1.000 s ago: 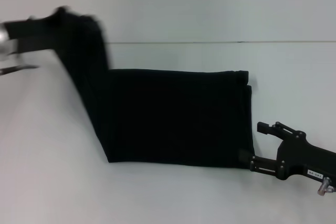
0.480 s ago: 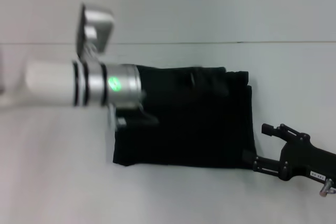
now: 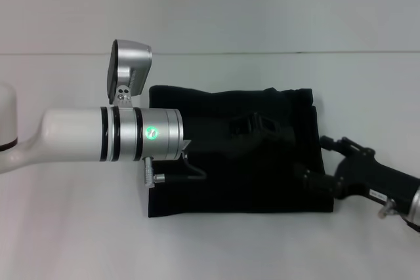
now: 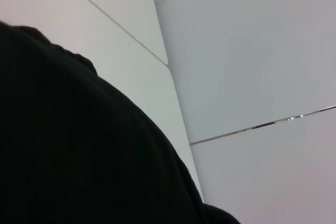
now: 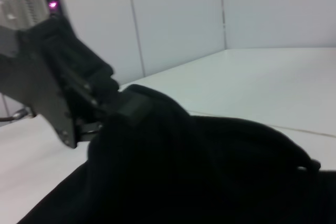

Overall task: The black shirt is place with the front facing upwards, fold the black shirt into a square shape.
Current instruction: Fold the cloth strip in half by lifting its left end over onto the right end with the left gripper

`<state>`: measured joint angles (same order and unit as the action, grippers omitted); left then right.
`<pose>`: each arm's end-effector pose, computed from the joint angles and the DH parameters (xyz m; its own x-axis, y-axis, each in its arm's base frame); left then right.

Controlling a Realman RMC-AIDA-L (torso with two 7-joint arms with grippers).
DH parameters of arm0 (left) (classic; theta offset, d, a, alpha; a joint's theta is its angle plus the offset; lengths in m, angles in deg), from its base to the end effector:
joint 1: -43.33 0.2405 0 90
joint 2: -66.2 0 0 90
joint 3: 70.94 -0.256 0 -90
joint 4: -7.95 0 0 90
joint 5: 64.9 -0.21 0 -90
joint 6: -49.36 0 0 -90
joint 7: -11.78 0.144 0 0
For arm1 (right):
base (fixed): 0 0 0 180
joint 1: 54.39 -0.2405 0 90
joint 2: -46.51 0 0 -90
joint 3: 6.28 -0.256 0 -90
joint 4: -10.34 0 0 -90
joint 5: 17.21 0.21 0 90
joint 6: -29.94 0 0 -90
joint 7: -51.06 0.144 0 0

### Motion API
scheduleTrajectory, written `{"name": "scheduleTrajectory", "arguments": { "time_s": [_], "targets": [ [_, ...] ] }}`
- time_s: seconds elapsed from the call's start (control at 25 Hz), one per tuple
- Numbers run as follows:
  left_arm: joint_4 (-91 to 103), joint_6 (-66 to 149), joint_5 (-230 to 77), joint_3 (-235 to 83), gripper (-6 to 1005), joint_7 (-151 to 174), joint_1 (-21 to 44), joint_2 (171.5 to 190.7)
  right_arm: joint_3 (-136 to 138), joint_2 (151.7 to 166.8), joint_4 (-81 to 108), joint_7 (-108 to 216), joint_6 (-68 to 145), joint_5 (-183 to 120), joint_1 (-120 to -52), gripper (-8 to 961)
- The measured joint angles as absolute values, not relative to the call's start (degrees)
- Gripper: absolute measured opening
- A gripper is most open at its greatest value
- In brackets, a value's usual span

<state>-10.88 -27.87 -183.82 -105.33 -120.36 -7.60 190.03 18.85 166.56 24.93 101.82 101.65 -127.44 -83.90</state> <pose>-0.1602 0.3706 -0.0899 0.1225 0.9492 0.2898 0.8736 -0.2417 0.4224 0.3103 0.3182 -0.0500 0.7593 -0.2796 -0.5877 -0.5693 -0.7229 -0.3916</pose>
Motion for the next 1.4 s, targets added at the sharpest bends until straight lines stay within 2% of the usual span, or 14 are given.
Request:
{"name": "scheduleTrajectory", "arguments": {
  "time_s": [0.68, 1.4],
  "targets": [
    [-11.91, -30.32, -183.80, -105.39, 31, -118.62, -7.01, 190.11, 18.76, 167.09, 16.44, 101.60, 83.52, -123.12, -97.31, 944],
    [-9.23, -31.08, -183.85, -107.96, 30, -116.24, -8.58, 190.60, 18.76, 166.62, 17.01, 99.42, 82.14, -112.00, -97.79, 944]
  ]
}}
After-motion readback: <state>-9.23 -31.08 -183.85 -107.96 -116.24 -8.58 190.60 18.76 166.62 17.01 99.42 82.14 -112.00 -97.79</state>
